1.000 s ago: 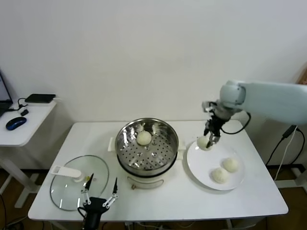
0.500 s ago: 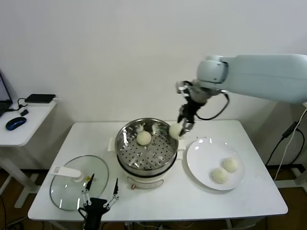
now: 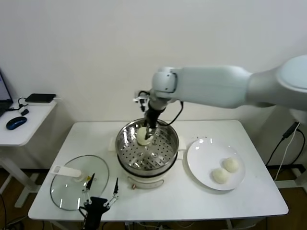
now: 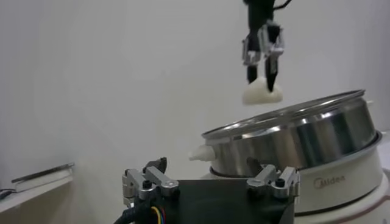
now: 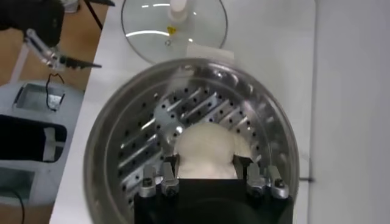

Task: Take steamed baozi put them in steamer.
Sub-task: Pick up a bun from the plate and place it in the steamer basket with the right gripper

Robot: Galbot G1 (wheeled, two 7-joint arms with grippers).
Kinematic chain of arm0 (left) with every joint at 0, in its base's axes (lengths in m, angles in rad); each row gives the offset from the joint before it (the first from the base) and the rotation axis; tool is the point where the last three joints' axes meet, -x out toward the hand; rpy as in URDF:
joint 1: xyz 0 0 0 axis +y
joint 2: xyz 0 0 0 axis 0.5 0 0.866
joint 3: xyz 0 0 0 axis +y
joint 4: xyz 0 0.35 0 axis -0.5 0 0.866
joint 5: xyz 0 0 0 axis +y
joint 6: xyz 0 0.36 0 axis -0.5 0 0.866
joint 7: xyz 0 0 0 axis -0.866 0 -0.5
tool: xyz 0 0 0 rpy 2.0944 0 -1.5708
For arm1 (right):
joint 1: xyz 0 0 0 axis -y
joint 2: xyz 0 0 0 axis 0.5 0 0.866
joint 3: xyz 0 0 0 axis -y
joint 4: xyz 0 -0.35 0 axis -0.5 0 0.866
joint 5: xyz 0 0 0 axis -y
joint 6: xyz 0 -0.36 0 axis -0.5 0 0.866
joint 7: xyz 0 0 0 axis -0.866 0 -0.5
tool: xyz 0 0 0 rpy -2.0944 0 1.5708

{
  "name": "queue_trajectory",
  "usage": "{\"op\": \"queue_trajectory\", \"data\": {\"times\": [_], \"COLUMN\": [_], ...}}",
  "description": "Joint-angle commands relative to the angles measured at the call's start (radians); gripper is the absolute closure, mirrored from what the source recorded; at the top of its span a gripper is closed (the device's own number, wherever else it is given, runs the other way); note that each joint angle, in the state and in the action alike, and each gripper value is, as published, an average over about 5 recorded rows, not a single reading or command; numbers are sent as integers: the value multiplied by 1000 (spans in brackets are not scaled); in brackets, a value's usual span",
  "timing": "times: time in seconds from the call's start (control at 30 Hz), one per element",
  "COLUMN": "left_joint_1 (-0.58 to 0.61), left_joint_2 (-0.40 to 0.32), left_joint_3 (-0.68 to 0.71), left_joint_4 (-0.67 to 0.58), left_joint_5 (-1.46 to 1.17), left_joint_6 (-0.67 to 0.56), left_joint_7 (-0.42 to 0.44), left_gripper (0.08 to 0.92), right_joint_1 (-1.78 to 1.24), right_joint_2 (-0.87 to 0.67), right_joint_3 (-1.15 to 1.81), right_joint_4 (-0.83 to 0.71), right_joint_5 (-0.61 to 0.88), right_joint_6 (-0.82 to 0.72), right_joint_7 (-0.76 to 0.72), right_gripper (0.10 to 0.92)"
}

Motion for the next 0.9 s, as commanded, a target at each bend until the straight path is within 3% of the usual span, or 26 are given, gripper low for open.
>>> {"op": "queue_trajectory", "data": {"times": [0.03, 0.9], "left_joint_1": [-1, 9], "left_joint_2": [1, -3], "left_joint_3": [-1, -2], "left_joint_4": [5, -10], "left_joint_5": [-1, 2], "left_joint_6": [-2, -4], "left_joint_7": [0, 2], "left_gripper": [177, 177], "right_joint_1": [-168, -199], "right_joint_2": [130, 147], "right_joint_3": [49, 59], "right_joint_4": [-161, -172], "right_joint_5": [-51, -72], "right_joint_6": [-17, -16], "right_joint_7": [33, 42], "right_gripper": [412, 411]}}
